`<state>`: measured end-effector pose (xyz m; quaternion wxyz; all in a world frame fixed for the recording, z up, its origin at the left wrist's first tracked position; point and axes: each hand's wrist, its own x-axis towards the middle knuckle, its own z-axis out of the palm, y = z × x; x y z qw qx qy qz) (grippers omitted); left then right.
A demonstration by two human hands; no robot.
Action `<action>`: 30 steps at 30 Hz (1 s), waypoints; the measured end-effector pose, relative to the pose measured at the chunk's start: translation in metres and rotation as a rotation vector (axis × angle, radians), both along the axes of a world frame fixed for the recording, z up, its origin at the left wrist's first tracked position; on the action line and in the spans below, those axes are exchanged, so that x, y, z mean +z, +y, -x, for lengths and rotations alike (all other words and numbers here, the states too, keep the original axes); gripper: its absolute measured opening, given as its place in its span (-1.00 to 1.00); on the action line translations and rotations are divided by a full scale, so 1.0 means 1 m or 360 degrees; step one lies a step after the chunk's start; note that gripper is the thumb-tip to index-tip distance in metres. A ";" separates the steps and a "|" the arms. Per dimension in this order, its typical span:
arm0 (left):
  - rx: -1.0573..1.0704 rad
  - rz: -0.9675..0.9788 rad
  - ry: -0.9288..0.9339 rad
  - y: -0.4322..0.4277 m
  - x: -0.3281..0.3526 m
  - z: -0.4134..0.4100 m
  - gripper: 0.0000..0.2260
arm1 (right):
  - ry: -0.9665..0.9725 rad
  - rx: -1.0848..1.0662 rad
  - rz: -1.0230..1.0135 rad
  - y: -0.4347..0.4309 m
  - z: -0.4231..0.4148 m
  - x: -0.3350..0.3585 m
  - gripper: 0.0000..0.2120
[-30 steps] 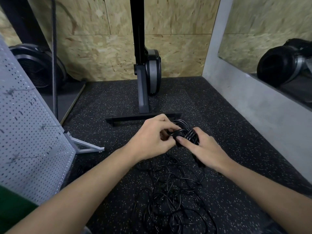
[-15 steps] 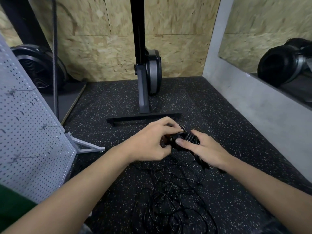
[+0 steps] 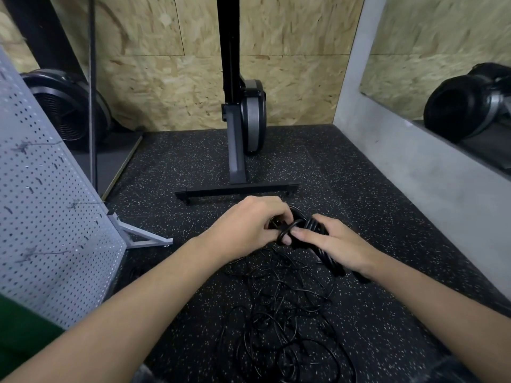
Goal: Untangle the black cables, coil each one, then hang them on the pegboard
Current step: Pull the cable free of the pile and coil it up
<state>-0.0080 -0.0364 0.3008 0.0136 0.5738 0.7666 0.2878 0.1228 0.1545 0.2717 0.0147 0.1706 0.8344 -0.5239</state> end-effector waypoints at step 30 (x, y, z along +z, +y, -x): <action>0.0109 0.0223 -0.0773 -0.020 -0.026 0.028 -0.37 | -0.0185 0.0150 -0.0120 -0.007 0.010 -0.009 -0.47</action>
